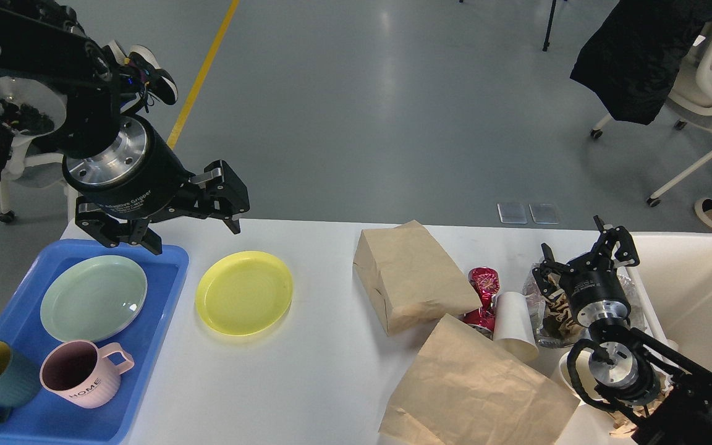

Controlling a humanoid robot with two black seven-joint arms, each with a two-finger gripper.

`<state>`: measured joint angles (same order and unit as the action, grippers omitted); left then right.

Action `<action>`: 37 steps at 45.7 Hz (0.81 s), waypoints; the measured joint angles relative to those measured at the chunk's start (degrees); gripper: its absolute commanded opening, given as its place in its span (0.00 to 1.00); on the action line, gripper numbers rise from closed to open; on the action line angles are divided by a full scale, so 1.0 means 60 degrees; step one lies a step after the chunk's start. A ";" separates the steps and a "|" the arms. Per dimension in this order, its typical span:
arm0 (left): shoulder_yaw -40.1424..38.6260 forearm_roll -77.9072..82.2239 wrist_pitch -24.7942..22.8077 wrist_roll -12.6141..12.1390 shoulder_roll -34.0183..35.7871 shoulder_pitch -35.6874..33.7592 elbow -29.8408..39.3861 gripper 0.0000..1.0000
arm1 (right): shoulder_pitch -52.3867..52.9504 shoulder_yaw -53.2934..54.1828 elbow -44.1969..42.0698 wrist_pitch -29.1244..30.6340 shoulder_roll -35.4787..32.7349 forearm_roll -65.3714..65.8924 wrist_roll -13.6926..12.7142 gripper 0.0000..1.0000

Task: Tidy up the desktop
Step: 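Raise the left gripper and move it over the yellow plate, then lower the left gripper and grasp the yellow plate's rim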

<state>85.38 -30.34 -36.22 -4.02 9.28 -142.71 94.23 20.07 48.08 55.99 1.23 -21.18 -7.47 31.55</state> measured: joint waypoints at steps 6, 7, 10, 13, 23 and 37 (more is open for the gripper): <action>0.0099 -0.0605 0.0973 0.0254 0.0424 0.1261 -0.0244 0.91 | -0.0001 0.0000 0.0000 0.0000 0.0000 0.0000 0.0000 1.00; 0.0096 -0.0713 0.1145 0.0292 0.0455 0.1499 -0.0301 0.91 | -0.0001 0.0000 0.0000 0.0000 0.0000 0.0001 0.0000 1.00; 0.0012 -0.1065 0.1682 0.0406 0.0494 0.2341 -0.0513 0.91 | -0.0001 0.0000 0.0000 0.0000 0.0000 0.0001 0.0000 1.00; -0.0199 -0.1440 0.2213 0.0510 0.0472 0.3241 -0.0803 0.91 | -0.0001 0.0000 0.0000 0.0000 0.0000 0.0001 0.0000 1.00; -0.0842 -0.2767 0.3958 0.0583 0.0431 0.6233 -0.2377 0.91 | 0.0003 0.0000 0.0000 0.0000 0.0000 0.0001 0.0000 1.00; -0.2839 -0.2992 0.6585 0.0552 0.0597 0.9517 -0.4406 0.96 | -0.0003 0.0000 -0.0007 0.0000 0.0000 0.0001 0.0000 1.00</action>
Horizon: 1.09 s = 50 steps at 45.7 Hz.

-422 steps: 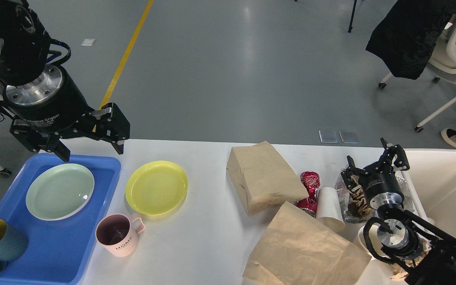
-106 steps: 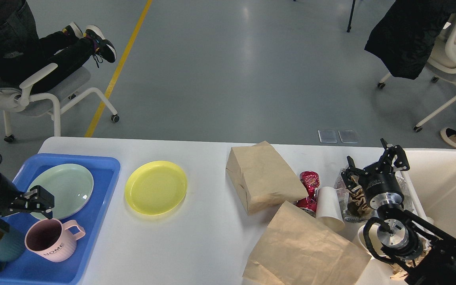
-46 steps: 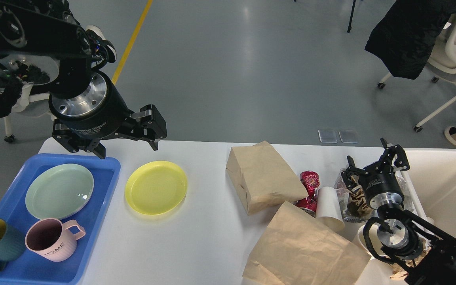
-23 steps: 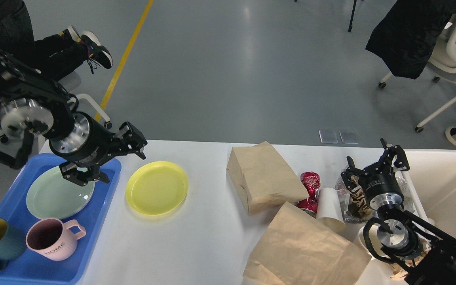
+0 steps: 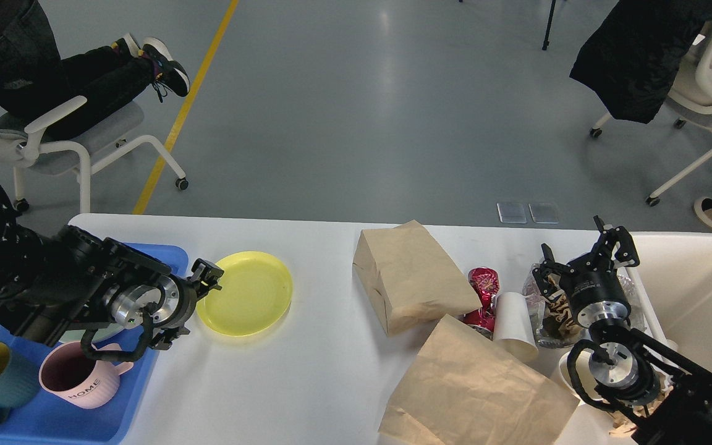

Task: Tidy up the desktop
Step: 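Lower the left gripper and grasp the yellow plate's rim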

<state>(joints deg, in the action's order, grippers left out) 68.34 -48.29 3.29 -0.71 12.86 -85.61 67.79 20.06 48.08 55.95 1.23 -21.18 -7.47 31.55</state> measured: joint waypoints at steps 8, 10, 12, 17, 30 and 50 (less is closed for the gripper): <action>-0.0392 0.0181 0.0002 -0.0018 0.0060 0.0774 -0.0897 0.96 | -0.0003 0.0000 -0.0008 0.0000 0.0000 0.0000 0.0000 1.00; -0.0436 0.0307 -0.0020 0.0008 0.0060 0.0858 -0.1026 0.95 | -0.0003 0.0000 -0.0008 0.0000 0.0000 -0.0001 0.0000 1.00; -0.0459 0.0490 -0.0028 0.0012 0.0044 0.0980 -0.1181 0.95 | -0.0003 0.0000 -0.0008 0.0000 0.0000 0.0000 0.0000 1.00; -0.0595 0.0891 -0.0037 -0.0031 -0.0003 0.1440 -0.1703 0.95 | -0.0003 0.0000 -0.0007 0.0000 0.0000 0.0000 0.0000 1.00; -0.1330 0.1910 -0.0132 -0.0061 -0.0115 0.2390 -0.2601 0.83 | 0.0010 0.0000 0.0004 0.0000 0.0000 0.0000 0.0000 1.00; -0.1499 0.2449 -0.0643 0.0011 -0.0198 0.2933 -0.3191 0.36 | 0.0011 0.0000 0.0007 0.0000 0.0000 0.0000 0.0000 1.00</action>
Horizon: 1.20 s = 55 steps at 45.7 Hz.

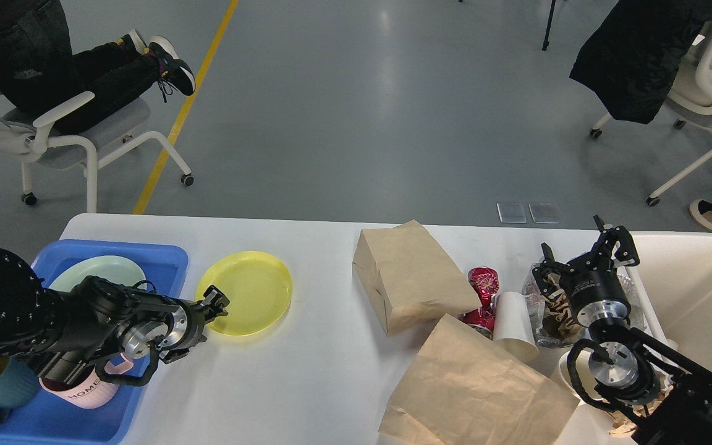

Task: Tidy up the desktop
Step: 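Lower the left gripper and grasp the yellow plate's rim, then lift the yellow plate with the left gripper toward the tray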

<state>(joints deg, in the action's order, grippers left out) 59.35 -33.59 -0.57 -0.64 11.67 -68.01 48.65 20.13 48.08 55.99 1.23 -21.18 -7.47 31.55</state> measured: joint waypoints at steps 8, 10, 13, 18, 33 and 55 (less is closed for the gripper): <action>0.0008 -0.0025 -0.0558 -0.0023 0.0014 0.0112 -0.0211 0.17 | 0.0000 0.0000 0.0000 0.0000 0.0000 0.0000 0.0000 1.00; 0.0008 -0.0026 -0.0592 -0.0025 0.0025 0.0115 -0.0221 0.16 | 0.0000 0.0000 0.0000 0.0000 0.0000 0.0000 0.0000 1.00; 0.0008 -0.0027 -0.0644 -0.0033 0.0041 0.0124 -0.0227 0.13 | -0.0001 0.0000 0.0000 0.0000 0.0000 0.0000 0.0000 1.00; 0.0008 -0.0031 -0.0809 -0.0038 0.0064 0.0128 -0.0229 0.04 | -0.0001 0.0000 0.0000 0.0000 0.0000 -0.0001 0.0000 1.00; 0.0008 -0.0052 -0.1346 -0.0060 0.0082 0.0069 -0.0200 0.00 | -0.0002 0.0000 -0.0005 0.0000 0.0000 0.0000 0.0000 1.00; 0.0270 -0.0031 -0.1807 -0.0555 0.0993 -0.1671 0.1534 0.00 | -0.0003 0.0000 -0.0005 0.0000 0.0000 0.0000 0.0000 1.00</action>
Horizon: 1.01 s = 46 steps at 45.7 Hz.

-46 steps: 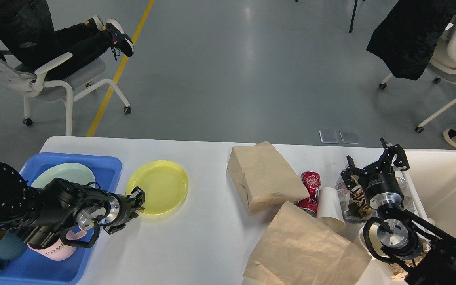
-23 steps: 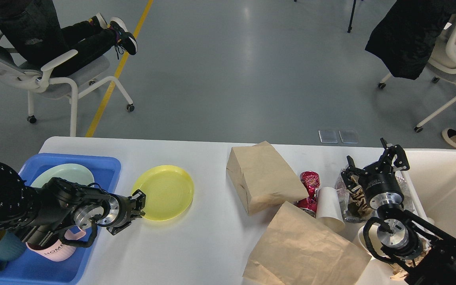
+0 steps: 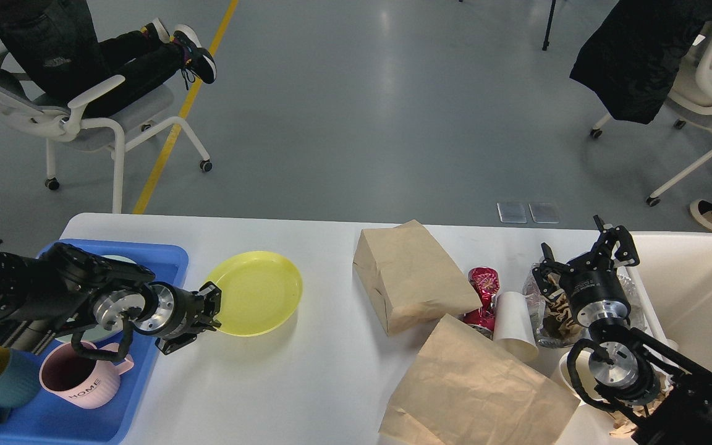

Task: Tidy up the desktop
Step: 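Lift the yellow plate with the left gripper toward the tray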

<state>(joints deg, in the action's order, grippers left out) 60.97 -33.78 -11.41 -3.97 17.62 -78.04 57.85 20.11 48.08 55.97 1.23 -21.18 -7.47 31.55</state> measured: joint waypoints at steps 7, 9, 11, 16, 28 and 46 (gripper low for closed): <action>0.0425 0.0203 0.0010 -0.0020 0.0822 -0.1587 0.1319 0.00 | -0.0011 0.0000 -0.0009 0.0000 0.0000 0.0000 0.0000 1.00; 0.0617 0.0248 0.0010 -0.0012 0.0985 -0.2094 0.1662 0.00 | -0.0011 0.0000 -0.0010 0.0000 0.0000 -0.0001 0.0000 1.00; 0.0852 0.0282 0.0010 -0.0003 0.1157 -0.2677 0.2037 0.00 | -0.0012 0.0000 -0.0011 0.0000 0.0000 -0.0001 0.0000 1.00; 0.1499 0.0318 -0.0055 -0.0008 0.1557 -0.4258 0.3079 0.00 | -0.0012 0.0000 -0.0012 0.0000 0.0000 -0.0001 0.0000 1.00; 0.3380 0.0440 -0.1458 -0.0019 0.1799 -0.7965 0.4932 0.00 | -0.0013 0.0000 -0.0012 0.0000 0.0000 -0.0001 0.0000 1.00; 0.4274 0.0509 -0.2533 0.0104 0.1778 -0.8563 0.4716 0.00 | -0.0012 0.0000 -0.0010 0.0000 0.0000 0.0000 0.0000 1.00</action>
<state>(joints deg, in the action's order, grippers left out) 86.61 -30.72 -26.60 -3.35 28.29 -129.42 86.15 20.04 48.08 55.90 1.23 -21.18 -7.47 31.55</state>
